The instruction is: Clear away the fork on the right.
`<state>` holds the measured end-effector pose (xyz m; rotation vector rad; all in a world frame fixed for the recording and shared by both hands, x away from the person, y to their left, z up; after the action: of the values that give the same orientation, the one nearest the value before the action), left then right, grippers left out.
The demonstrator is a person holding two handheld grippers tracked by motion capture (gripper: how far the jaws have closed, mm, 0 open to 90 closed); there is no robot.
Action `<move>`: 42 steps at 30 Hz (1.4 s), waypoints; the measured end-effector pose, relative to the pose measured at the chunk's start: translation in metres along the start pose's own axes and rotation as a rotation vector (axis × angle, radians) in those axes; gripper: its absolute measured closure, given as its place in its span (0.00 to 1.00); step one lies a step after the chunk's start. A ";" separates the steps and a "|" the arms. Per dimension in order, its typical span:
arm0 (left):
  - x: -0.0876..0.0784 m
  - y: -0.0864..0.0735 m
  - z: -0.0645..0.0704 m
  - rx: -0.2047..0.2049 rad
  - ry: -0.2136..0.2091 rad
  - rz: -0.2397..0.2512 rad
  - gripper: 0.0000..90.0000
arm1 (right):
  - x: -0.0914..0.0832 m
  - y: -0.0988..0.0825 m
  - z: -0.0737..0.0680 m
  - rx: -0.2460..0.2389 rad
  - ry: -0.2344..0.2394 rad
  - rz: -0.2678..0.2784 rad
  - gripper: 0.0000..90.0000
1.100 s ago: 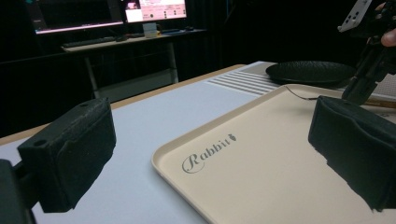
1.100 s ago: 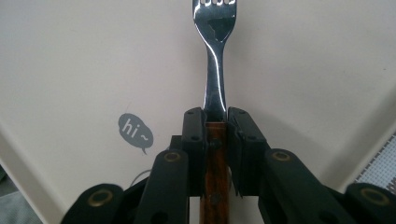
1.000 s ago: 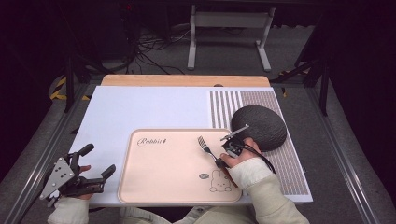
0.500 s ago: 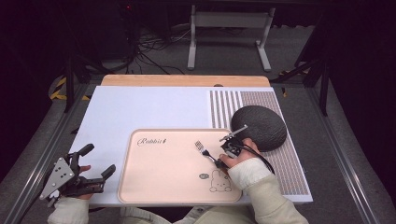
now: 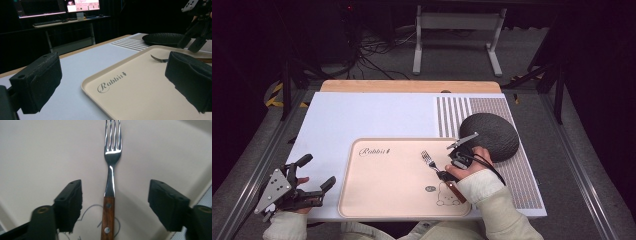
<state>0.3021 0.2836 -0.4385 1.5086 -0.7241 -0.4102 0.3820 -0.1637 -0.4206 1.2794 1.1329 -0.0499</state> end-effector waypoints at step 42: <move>0.000 0.000 -0.001 -0.003 0.000 -0.001 0.02 | 0.040 0.039 -0.015 -0.490 0.311 -0.012 1.00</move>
<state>0.3026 0.2840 -0.4388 1.5066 -0.7221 -0.4118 0.4153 -0.1164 -0.4181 0.8569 1.3162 0.4082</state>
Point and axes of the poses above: each handheld gripper's, and its own axes: x roughly forward along the jaws, y roughly out of its top, z roughly to its right, the point moved 2 cm from there along x, roughly forward along the jaws, and after that the axes turned 15 degrees about z, right-handed, at the moved point
